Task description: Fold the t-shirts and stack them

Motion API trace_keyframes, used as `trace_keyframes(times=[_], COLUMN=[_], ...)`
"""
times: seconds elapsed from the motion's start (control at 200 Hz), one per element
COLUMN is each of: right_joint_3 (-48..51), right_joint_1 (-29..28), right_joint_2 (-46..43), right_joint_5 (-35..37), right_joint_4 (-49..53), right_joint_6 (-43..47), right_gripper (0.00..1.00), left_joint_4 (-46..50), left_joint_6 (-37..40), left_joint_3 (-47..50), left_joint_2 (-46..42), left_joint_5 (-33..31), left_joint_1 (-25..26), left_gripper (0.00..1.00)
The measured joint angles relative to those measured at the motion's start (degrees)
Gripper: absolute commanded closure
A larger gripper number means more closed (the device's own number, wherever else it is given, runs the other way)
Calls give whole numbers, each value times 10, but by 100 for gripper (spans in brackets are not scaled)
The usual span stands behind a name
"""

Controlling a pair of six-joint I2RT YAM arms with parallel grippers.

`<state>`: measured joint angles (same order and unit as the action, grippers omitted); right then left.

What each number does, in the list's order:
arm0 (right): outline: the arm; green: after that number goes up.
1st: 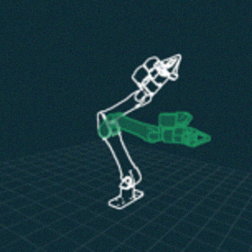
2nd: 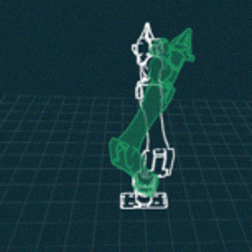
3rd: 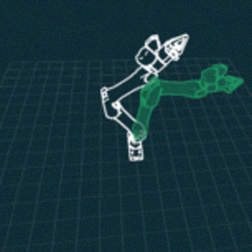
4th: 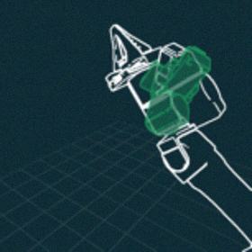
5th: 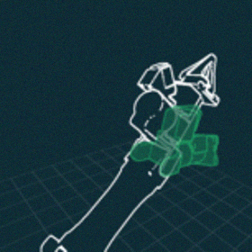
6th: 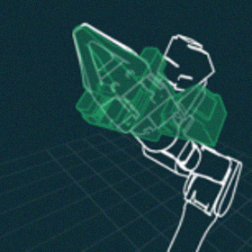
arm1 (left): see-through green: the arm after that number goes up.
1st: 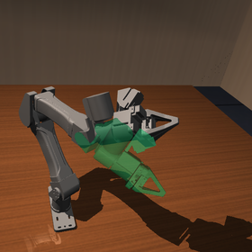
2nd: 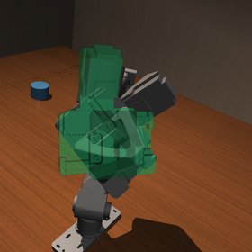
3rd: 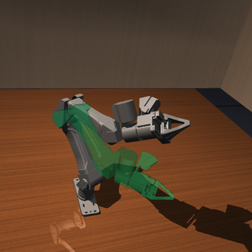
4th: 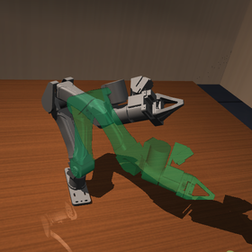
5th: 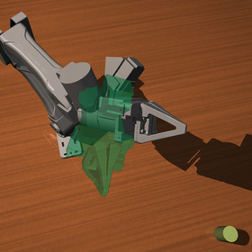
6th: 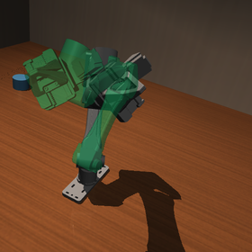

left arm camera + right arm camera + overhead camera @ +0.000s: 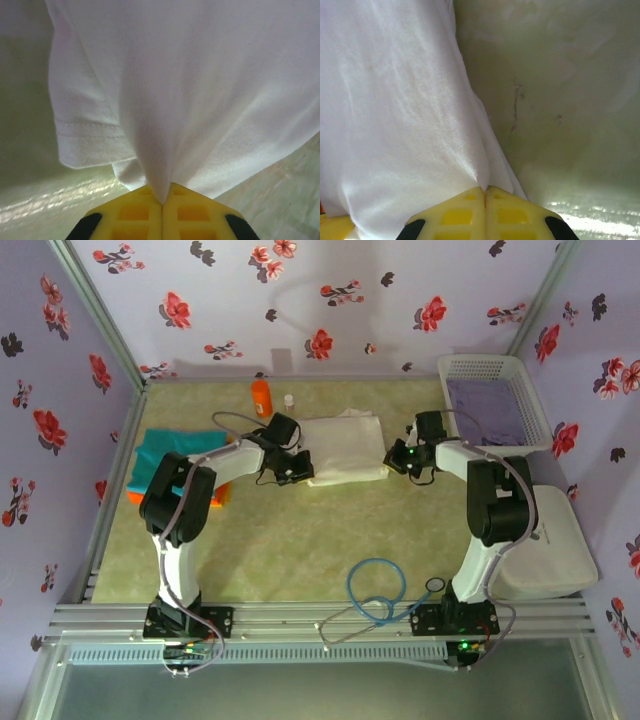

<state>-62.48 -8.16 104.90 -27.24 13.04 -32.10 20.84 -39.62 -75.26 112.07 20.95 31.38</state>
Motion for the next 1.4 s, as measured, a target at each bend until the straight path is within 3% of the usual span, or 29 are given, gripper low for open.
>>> trace_keyframes(times=[0.425, 0.51, 0.61, 0.655, 0.725, 0.785, 1.055, 1.24, 1.4], right_joint_3=[26, 26, 26, 26, 21, 9, -95, -150, -159], right_joint_1=[-76, -88, -95, -95, -95, -95, -95, -95, -95], right_joint_2=[-102, -115, -120, -120, -120, -119, -34, 57, 92], right_joint_5=[21, 20, 23, 28, 36, 42, 56, 57, 56], right_joint_4=[119, 138, 158, 162, 172, 177, 126, 88, 75], right_joint_6=[-9, -11, -9, -10, -2, 8, 35, 43, 48], right_gripper=[100, 90, 61, 53, 43, 42, 46, 48, 54], left_joint_4=[89, 97, 103, 108, 114, 122, 128, 111, 81], left_joint_6=[82, 90, 99, 103, 109, 107, 109, 116, 119], left_joint_3=[92, 124, 153, 166, 183, 190, 136, 19, -10], left_joint_2=[-122, -141, -155, -163, -177, -189, -220, -151, -83], left_joint_5=[20, 25, 30, 31, 31, 32, 43, 37, 20], left_joint_1=[-4, -9, -14, -18, -28, -42, -123, -140, -140], left_gripper=[100, 100, 92, 82, 58, 49, 49, 50, 51])
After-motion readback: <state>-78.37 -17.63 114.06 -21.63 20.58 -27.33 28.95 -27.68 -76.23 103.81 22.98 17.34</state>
